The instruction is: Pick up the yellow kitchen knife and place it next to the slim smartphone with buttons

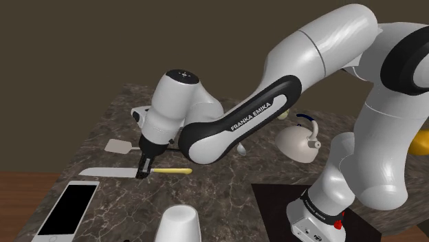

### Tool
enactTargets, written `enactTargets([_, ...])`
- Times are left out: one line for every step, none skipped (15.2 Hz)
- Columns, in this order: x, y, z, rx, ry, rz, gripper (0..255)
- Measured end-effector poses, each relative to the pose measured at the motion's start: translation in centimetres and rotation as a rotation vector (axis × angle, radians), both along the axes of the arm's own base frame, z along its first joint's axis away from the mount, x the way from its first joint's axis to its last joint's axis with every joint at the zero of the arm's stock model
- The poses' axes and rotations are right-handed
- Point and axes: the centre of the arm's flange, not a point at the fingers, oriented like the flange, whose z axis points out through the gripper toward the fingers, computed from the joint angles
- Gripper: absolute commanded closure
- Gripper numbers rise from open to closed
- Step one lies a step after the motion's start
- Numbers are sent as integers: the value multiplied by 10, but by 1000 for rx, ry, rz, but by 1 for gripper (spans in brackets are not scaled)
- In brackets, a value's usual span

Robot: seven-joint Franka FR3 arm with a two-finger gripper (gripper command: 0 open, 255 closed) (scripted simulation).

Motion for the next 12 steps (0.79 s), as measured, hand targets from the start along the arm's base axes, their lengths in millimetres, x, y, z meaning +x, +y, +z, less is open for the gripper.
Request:
enactTargets([4, 6, 8, -15, 11, 0, 0])
enactTargets([11, 14, 20, -53, 39, 2, 0])
enactTargets([19, 26, 30, -101, 77, 3, 0])
enactTargets([27, 37, 44, -154, 117, 4, 0])
enactTargets([33, 43, 52, -197, 150, 5, 0])
enactTargets([35, 46, 54, -219, 167, 5, 0])
enactTargets([36, 47, 52, -231, 176, 5, 0])
enactTargets([36, 47, 48, -238, 181, 5, 0])
enactTargets([37, 48, 44, -241, 183, 5, 0])
enactTargets([37, 48, 38, -243, 184, 5, 0])
enactTargets([37, 48, 32, -244, 185, 5, 0])
enactTargets([37, 48, 25, -244, 185, 5, 0])
